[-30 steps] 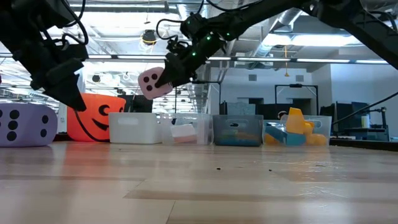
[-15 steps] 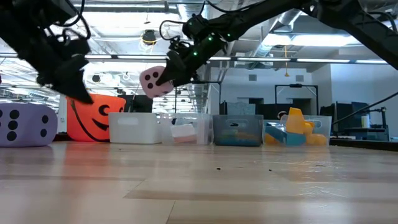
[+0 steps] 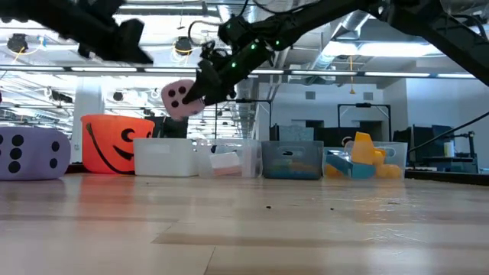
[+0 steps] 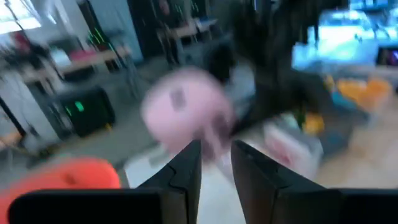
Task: Pick & Place Toys
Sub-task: Put the pink die into the white bin
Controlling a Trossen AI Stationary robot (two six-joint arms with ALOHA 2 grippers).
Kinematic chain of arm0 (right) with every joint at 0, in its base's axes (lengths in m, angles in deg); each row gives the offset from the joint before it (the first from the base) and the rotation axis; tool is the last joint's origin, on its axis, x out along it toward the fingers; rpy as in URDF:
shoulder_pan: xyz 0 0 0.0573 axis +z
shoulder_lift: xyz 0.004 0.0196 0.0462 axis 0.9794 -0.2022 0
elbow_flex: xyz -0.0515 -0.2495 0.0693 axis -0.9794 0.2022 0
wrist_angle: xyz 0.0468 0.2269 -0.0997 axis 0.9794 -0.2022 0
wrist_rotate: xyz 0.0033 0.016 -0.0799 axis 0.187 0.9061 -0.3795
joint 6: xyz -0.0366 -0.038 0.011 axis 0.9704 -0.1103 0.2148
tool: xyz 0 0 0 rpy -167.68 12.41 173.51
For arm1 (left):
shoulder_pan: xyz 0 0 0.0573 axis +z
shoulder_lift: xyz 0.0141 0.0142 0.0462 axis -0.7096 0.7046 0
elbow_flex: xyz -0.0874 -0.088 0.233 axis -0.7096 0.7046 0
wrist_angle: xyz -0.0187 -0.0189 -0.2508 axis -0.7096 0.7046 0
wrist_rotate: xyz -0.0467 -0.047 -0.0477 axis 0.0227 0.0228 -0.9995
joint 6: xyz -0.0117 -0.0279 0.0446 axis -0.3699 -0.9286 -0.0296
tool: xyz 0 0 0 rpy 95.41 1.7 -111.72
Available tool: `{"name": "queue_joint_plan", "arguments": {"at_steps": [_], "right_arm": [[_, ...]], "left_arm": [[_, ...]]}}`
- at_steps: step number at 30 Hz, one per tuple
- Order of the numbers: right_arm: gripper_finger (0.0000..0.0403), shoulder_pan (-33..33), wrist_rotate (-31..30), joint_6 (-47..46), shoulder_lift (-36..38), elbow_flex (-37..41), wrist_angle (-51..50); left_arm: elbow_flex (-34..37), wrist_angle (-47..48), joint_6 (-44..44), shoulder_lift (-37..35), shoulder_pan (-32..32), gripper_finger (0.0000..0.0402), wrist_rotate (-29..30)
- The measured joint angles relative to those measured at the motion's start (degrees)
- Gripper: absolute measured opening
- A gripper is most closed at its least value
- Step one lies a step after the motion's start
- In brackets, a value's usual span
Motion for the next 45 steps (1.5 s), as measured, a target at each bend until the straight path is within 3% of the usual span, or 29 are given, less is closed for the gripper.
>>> {"name": "queue_joint_plan", "arguments": {"at_steps": [3,6,10,17,24,31,39,45], "right_arm": [[0.0400,0.1,0.0,-0.4,-1.4,0.2,1.0],[0.0400,0.7,0.1,-0.6,-2.0,0.2,2.0],[0.0400,1.8,0.1,-0.5,-3.5,0.2,3.3],[0.0400,2.4,0.1,1.1,-3.5,0.1,4.8],[0.0400,2.3,-0.2,0.9,-3.2,0.1,6.7],[0.0400,1.1,-1.8,1.0,-3.6,0.4,5.0],[0.0400,0.1,0.1,0.7,-3.1,0.0,6.1],[0.0400,-0.3,-1.5,1.2,-3.1,0.0,5.5]], "left_arm": [[0.0,-12.6,12.9,0.0,2.0,0.0081,-0.5],[0.0,-19.6,18.8,0.1,6.3,0.0081,-8.7],[0.0,-20.6,17.5,0.2,15.1,0.0081,-22.5],[0.0,-20.4,11.0,1.2,30.3,0.0081,-38.4],[0.0,-21.0,4.5,10.1,39.4,0.0081,-55.1],[-0.2,-20.4,3.5,20.6,44.8,0.0081,-51.6],[0.1,-18.6,2.0,29.3,48.1,0.0081,-52.5],[0.1,-18.8,2.2,29.0,48.5,0.0081,-51.4]]}}
